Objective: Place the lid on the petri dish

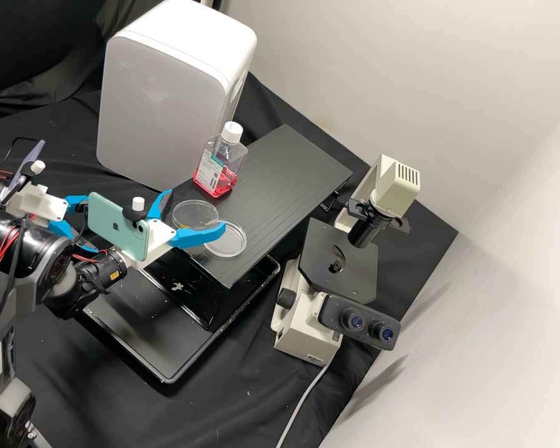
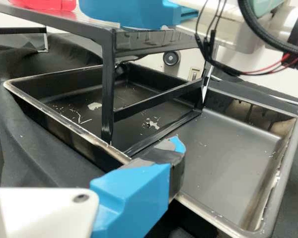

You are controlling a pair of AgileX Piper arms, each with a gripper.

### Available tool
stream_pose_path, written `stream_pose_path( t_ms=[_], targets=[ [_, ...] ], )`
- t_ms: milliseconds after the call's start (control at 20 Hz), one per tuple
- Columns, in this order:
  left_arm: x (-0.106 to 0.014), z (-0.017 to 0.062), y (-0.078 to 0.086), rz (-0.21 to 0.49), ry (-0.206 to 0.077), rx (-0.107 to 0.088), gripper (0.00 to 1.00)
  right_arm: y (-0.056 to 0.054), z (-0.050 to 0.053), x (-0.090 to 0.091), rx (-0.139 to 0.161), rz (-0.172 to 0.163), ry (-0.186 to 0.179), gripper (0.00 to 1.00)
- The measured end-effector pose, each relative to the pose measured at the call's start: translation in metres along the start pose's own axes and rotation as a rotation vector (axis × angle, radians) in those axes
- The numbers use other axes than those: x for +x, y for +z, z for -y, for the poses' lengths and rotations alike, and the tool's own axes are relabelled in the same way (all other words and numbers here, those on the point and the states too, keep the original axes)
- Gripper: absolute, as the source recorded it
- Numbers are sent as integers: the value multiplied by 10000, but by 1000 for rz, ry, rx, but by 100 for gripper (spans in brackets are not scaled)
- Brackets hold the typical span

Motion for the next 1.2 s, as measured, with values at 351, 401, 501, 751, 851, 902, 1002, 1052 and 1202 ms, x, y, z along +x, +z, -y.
stream_pose_path(
  t_ms=[351, 401, 501, 751, 851, 902, 1002, 1052, 1202],
  targets=[
    [3, 4, 10, 3, -1, 2, 100, 59, 24, 17, 99, 16, -10, 100],
    [3, 4, 10, 3, -1, 2, 100, 70, 30, 23, 109, 14, -15, 100],
    [3, 4, 10, 3, -1, 2, 100, 96, 42, 45, 138, 9, -24, 100],
    [3, 4, 10, 3, -1, 7, 100, 132, 43, 104, 152, -14, -36, 100],
    [6, 7, 21, 7, -3, 26, 100, 142, 37, 128, 148, -20, -35, 100],
    [6, 7, 21, 7, -3, 26, 100, 138, 42, 132, 148, -22, -37, 100],
    [6, 7, 21, 7, -3, 26, 100, 143, 39, 134, 146, -24, -37, 0],
    [6, 7, 21, 7, -3, 26, 100, 147, 37, 136, 144, -27, -39, 0],
    [6, 7, 21, 7, -3, 26, 100, 147, 36, 137, 143, -30, -40, 0]
  ],
)
